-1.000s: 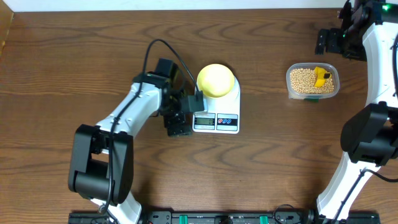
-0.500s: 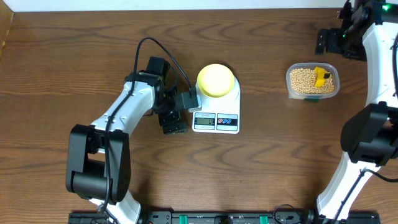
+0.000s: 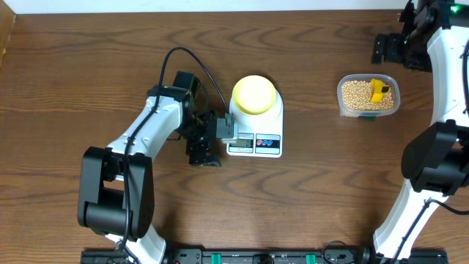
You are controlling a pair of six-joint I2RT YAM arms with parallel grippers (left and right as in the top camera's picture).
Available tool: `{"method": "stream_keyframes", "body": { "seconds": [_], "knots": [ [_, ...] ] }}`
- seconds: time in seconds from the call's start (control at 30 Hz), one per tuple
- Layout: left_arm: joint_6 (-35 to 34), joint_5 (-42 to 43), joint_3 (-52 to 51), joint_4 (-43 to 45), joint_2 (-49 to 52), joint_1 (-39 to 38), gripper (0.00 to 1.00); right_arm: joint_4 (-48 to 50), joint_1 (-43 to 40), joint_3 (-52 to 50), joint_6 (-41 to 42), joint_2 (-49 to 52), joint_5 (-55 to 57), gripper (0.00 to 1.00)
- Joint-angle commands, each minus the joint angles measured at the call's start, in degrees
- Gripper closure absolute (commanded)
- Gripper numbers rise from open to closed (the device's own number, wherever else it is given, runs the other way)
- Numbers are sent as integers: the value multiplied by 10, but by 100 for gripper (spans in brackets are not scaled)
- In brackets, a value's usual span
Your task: Scoop item into bowl and weigh 50g on scale
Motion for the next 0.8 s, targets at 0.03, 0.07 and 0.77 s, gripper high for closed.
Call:
{"method": "stream_keyframes", "body": {
  "seconds": [0.03, 0.07, 0.77],
  "knots": [
    [40, 16, -8, -16, -10, -6, 2, 0, -2, 8, 0, 0, 7, 1],
    [40, 14, -8, -15, -12, -6, 2, 0, -2, 8, 0, 0, 7, 1],
    [24, -24, -8, 16, -24, -20, 2, 0, -2, 8, 0, 0, 7, 1]
  ]
}}
